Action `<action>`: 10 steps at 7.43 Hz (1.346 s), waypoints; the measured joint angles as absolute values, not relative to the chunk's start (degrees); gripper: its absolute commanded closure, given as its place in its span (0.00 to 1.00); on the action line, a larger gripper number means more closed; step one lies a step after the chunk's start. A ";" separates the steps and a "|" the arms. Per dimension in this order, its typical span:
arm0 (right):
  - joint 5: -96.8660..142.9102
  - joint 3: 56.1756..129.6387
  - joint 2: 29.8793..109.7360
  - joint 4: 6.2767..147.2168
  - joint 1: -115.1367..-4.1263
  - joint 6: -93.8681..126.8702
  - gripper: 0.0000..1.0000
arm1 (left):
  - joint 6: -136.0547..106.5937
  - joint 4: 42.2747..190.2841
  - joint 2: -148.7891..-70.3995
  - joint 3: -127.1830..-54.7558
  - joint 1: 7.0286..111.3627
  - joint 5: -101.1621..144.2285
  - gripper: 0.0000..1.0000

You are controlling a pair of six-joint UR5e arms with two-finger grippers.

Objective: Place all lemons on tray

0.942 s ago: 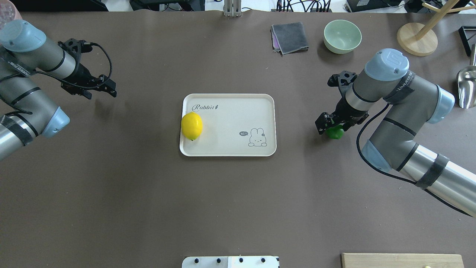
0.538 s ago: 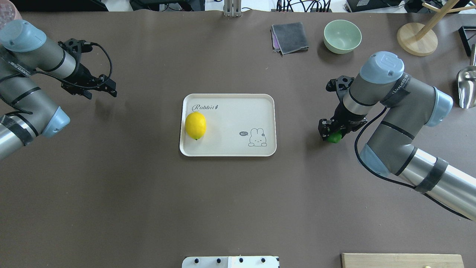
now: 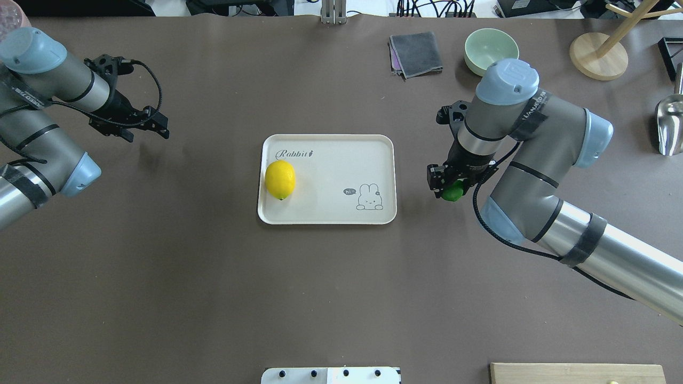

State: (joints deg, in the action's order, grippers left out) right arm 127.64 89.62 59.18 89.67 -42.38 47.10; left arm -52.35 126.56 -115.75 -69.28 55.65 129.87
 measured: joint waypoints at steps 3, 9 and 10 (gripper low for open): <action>127.45 80.48 46.53 90.40 -40.76 54.59 1.00 | -52.46 126.58 -115.81 -69.52 55.71 129.98 0.03; 126.23 73.52 43.06 83.62 -38.80 58.35 0.00 | -52.30 126.46 -115.77 -69.84 55.86 129.97 0.03; 126.67 73.51 43.99 83.53 -39.81 57.99 0.00 | -52.02 126.42 -115.64 -69.74 56.32 129.93 0.03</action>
State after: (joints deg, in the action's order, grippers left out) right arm 126.67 73.51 43.99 83.53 -39.81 57.99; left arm -52.02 126.42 -115.64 -69.74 56.32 129.93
